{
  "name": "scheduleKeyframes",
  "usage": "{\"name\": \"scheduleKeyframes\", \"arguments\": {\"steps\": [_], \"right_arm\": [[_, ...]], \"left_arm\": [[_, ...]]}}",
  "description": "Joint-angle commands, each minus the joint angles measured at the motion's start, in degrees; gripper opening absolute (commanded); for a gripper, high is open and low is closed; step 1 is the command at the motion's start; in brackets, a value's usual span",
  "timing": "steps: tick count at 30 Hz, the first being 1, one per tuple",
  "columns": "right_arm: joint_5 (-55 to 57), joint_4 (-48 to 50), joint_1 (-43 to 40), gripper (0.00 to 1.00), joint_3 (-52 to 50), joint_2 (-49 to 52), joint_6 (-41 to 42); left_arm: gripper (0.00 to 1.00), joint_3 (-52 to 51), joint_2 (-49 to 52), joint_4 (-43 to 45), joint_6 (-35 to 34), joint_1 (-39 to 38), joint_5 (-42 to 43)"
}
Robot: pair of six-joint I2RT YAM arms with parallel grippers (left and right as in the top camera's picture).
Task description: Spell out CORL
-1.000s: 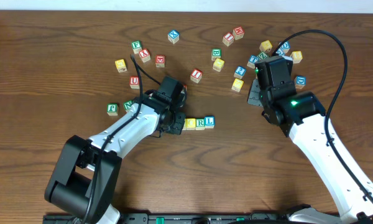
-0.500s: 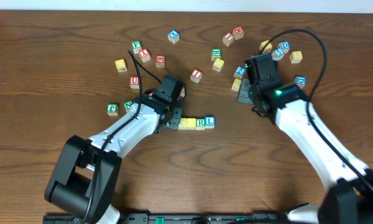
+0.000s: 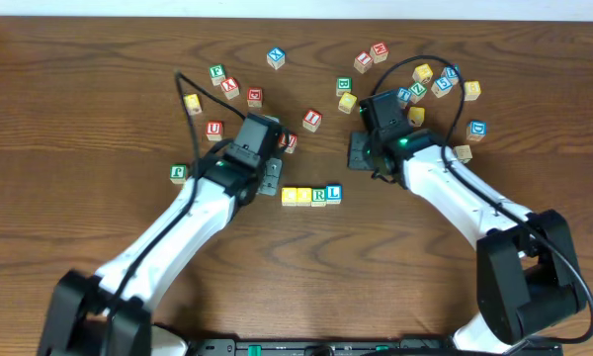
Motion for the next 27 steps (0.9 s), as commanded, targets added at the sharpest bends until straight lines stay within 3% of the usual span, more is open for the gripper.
{"name": "scheduleKeyframes", "arguments": {"steps": [1,10,13,27], "right_arm": [[-0.70,0.13,2.54,0.01,0.74,0.31,-1.09],[2.12,0.17,7.06,0.01,0.74,0.52,-1.05],[2.10,0.17,7.21,0.01,0.74,0.55,-1.05],[2.29,2.93,7.52,0.01,-2.93,0.57,-1.03]], "left_arm": [[0.07,-0.02,-4.20,-1.68,-0.50,0.35,-3.72],[0.09,-0.02,-7.32,-4.83,-0.50,0.35,-3.72],[0.17,-0.02,-7.32,-4.94,-0.50,0.35,-3.72],[0.17,-0.02,-7.34,-4.94,-0.61,1.03,-7.28]]}}
